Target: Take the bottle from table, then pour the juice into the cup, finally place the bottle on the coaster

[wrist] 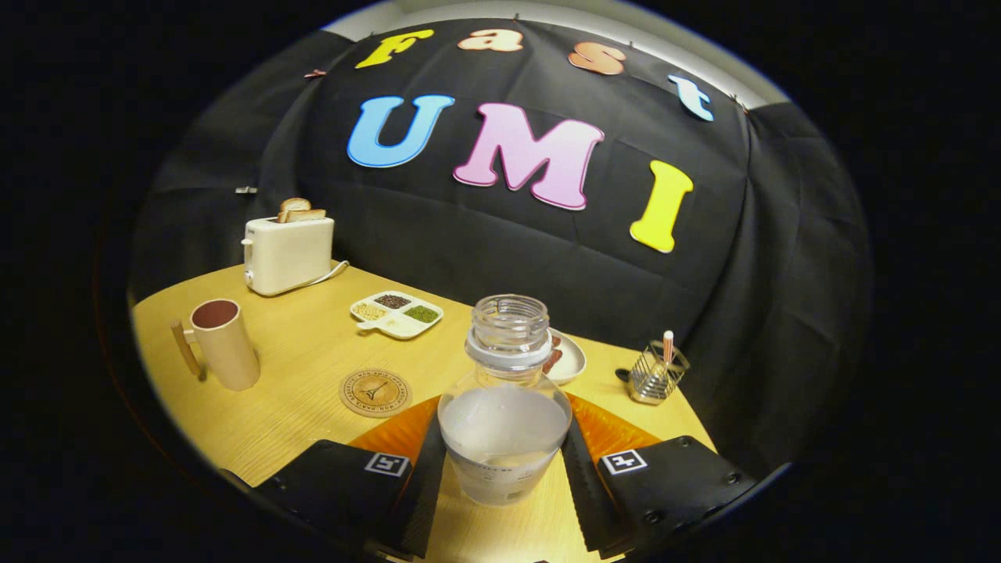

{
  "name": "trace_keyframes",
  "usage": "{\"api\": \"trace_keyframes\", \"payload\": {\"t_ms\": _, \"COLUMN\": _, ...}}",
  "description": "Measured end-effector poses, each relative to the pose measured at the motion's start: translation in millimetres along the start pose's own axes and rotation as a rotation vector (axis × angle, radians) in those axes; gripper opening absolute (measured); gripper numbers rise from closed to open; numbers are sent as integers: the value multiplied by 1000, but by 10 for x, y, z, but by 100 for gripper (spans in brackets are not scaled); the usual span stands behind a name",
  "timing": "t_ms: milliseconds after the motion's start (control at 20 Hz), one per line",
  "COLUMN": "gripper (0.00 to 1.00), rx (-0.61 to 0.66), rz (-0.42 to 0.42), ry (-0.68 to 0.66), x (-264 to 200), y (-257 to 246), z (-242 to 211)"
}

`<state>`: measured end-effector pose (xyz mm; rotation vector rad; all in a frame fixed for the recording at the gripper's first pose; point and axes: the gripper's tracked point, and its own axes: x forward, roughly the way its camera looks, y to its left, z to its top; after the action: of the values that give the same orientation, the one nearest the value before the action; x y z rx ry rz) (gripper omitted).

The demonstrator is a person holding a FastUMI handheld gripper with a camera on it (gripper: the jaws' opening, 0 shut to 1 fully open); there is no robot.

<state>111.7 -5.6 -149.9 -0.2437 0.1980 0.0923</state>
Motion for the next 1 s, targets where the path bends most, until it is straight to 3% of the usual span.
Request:
{"api": "trace_keyframes", "payload": {"t_ms": 600, "gripper": 74, "rx": -312, "rz": 40, "ry": -8, "x": 13, "y": 848, "z": 767}}
{"api": "trace_keyframes", "payload": {"t_ms": 1000, "gripper": 74, "rx": -500, "rz": 58, "ry": -74, "x": 22, "y": 1281, "z": 937}}
